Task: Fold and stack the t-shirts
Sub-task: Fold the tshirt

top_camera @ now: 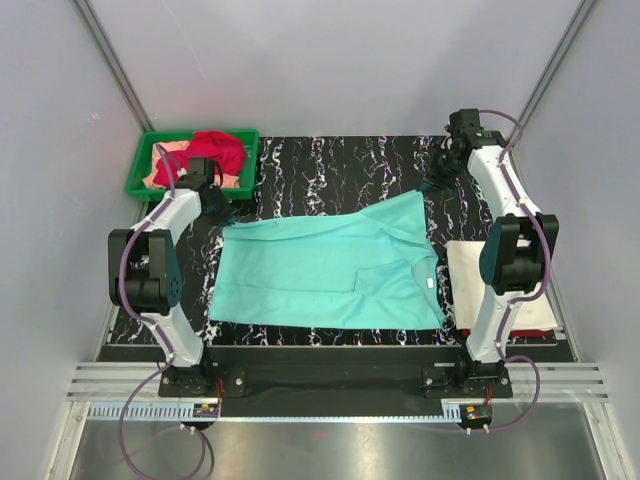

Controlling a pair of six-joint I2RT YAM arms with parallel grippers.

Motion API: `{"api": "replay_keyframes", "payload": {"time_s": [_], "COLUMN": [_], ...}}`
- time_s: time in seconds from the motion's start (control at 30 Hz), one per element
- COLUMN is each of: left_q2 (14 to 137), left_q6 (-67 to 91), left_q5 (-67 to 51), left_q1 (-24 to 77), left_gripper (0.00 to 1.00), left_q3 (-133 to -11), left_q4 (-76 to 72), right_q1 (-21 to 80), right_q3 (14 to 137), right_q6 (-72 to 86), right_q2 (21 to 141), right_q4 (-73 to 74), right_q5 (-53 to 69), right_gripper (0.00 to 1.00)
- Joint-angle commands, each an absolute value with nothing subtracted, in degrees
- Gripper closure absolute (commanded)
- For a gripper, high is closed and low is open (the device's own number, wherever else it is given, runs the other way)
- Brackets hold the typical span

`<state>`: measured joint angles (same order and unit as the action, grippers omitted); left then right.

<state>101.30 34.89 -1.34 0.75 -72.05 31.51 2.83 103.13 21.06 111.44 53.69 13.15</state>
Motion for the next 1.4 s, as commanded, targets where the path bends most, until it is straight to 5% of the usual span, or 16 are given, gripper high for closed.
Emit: {"api": "replay_keyframes", "payload": {"time_s": [0.0, 0.1, 0.2, 0.27, 0.33, 0.4, 0.57, 0.77, 1.37], "left_q2": [103.0, 105.1, 107.2, 107.1, 103.8, 100.6, 89.1, 85.1, 83.8], "left_q6": [33.8, 33.1, 32.3, 31.8, 31.3, 30.2, 31.0, 32.8, 28.9], "left_q5": [-3.0, -2.0, -0.1, 5.1, 8.1, 9.0, 3.6, -2.8, 2.3], "left_q1": [0.4, 0.4, 0.4, 0.4, 0.4, 0.4, 0.3, 0.3, 0.3], "left_gripper": [1.0, 0.91, 0.71, 0.38, 0.3, 0.3, 0.4, 0.46, 0.5], "left_q3": [-76.4, -79.1, -83.9, -85.7, -85.5, -82.8, -70.2, -56.8, -50.9], "left_q4": [28.4, 28.8, 32.4, 36.7, 39.6, 41.0, 42.6, 41.1, 44.4], "right_q1": [2.4, 2.2, 2.2, 2.1, 2.3, 2.2, 2.3, 5.5, 6.3], "right_q3": [109.4, 114.9, 121.6, 127.0, 127.4, 121.1, 92.6, 75.2, 69.9], "right_q6": [21.4, 21.4, 21.8, 22.0, 21.5, 20.1, 19.5, 18.1, 15.4], "right_q2": [114.4, 119.1, 124.4, 127.2, 126.8, 122.1, 103.8, 99.3, 105.0], "right_q4": [50.5, 50.9, 54.4, 59.0, 64.5, 65.2, 57.0, 51.2, 48.8], "right_q5": [13.8, 13.3, 12.7, 11.1, 8.9, 8.1, 17.2, 25.9, 20.9], "right_gripper": [1.0, 0.97, 0.73, 0.55, 0.45, 0.39, 0.43, 0.45, 0.42]}}
